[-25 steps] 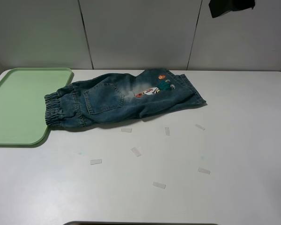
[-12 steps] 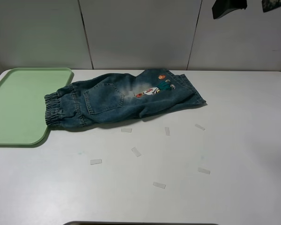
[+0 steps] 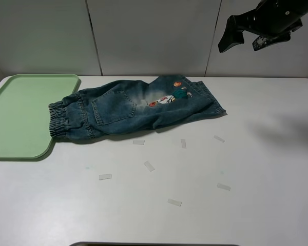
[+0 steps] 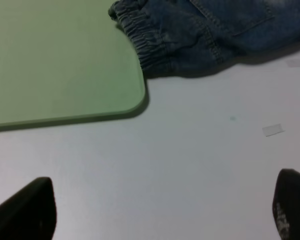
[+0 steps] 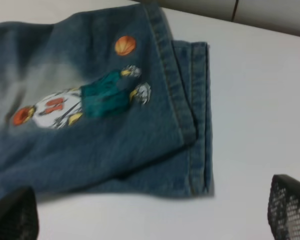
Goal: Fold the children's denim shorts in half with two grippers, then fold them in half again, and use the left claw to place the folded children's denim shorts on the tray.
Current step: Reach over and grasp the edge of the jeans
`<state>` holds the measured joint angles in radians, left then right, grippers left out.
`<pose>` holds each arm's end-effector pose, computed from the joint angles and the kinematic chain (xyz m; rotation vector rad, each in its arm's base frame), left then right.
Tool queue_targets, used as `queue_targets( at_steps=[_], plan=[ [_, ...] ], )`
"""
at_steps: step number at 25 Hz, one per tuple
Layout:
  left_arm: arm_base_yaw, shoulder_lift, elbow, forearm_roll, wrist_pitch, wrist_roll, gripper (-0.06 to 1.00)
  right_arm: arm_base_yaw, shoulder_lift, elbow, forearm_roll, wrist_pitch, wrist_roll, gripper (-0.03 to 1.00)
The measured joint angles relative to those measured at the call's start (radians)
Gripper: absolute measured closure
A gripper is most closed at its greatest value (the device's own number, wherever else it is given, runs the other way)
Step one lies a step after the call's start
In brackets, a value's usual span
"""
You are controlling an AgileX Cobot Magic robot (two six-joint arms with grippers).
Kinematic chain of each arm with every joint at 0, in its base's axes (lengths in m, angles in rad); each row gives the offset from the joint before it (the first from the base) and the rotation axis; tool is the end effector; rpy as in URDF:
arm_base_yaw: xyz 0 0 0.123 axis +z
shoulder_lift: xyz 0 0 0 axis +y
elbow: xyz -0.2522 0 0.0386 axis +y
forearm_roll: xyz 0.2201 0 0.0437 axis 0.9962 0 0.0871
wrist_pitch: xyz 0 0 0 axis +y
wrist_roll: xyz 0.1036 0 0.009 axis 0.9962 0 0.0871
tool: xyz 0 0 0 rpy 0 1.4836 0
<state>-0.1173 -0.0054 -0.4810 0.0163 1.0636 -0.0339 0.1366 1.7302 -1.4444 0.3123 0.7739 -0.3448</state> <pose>0.0135 -0.0001 0.2528 0.0853 2.0597 -0.0739 0.3544 0.0713 0.2632 -0.4052 2.4759 0.2799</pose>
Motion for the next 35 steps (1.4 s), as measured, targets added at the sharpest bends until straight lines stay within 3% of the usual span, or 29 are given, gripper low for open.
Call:
queue_targets(
  at_steps=[5, 12, 23, 35],
  plan=[
    [0.0, 0.0, 0.0, 0.0, 0.0, 0.0, 0.09, -0.045, 0.238, -0.19, 0.089, 0.043, -0.103, 0.27],
    [0.0, 0.0, 0.0, 0.0, 0.0, 0.0, 0.09, -0.07, 0.448, -0.342, 0.114, 0.114, -0.127, 0.27],
    [0.0, 0.0, 0.0, 0.0, 0.0, 0.0, 0.09, -0.12, 0.596, -0.358, 0.19, 0.107, -0.124, 0.27],
    [0.0, 0.0, 0.0, 0.0, 0.0, 0.0, 0.09, -0.111, 0.661, -0.361, 0.228, 0.084, -0.127, 0.27]
  ],
)
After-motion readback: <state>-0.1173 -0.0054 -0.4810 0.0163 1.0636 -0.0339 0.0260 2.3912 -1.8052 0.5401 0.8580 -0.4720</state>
